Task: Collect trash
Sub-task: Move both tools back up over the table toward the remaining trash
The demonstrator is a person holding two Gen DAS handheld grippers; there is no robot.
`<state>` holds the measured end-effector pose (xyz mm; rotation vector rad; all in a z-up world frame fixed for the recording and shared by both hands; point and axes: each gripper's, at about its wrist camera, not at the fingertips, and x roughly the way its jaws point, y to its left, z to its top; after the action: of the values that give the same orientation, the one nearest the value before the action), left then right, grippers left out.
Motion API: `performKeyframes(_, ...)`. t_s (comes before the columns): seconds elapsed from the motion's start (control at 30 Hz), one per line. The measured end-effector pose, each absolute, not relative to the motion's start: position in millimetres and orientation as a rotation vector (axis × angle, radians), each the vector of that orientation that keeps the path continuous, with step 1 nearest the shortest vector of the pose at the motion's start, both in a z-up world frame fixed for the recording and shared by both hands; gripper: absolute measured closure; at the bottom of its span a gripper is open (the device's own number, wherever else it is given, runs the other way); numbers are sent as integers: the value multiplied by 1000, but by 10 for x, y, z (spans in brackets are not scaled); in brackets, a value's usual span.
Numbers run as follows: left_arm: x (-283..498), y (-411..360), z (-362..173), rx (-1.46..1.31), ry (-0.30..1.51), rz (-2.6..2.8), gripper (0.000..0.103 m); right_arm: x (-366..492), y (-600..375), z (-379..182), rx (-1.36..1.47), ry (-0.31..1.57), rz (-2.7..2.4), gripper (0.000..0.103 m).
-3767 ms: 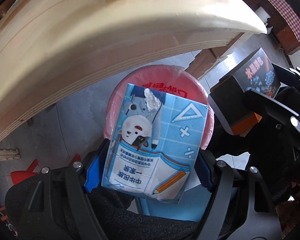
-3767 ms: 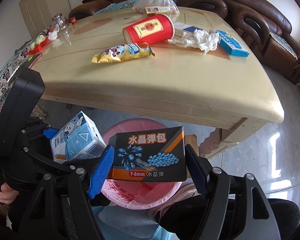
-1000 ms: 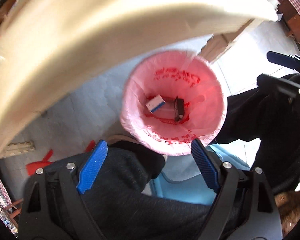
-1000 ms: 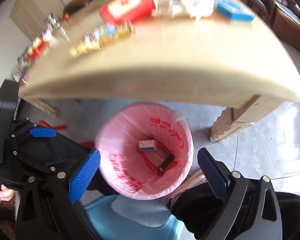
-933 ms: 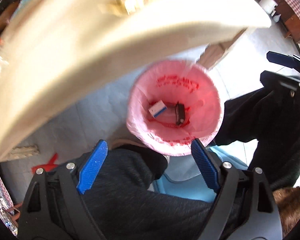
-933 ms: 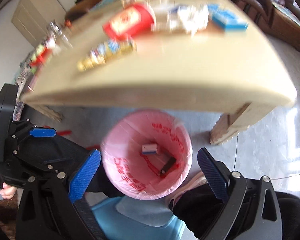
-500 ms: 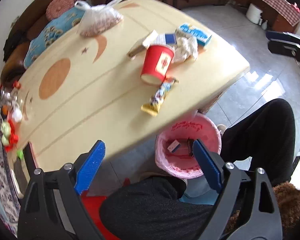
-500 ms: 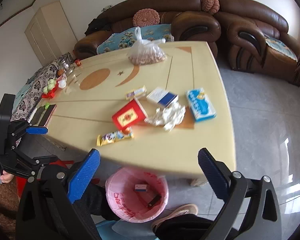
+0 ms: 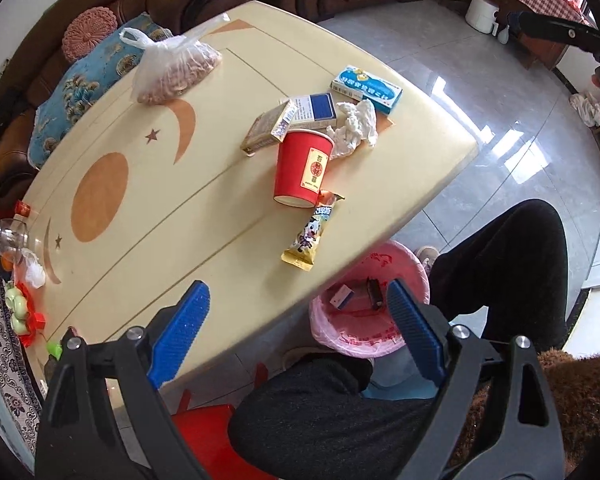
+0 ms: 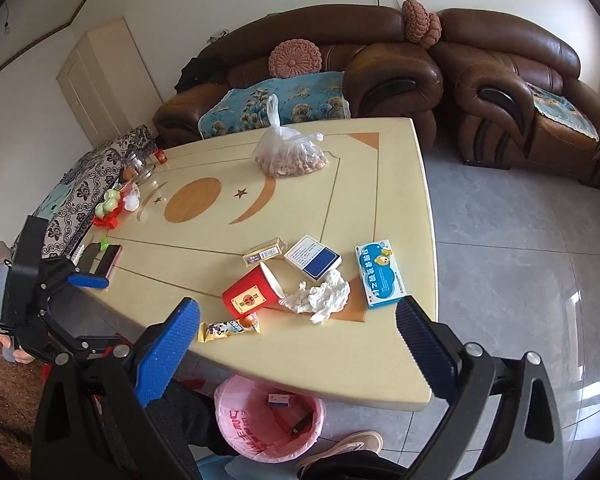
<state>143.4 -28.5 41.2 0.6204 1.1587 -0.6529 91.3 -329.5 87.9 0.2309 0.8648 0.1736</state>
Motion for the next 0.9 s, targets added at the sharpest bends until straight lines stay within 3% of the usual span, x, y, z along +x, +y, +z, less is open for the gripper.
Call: performKeyframes(0.9,1840,-687,-547,774,1339,-693,15,1991,-3145,-14,352,1151,187,7)
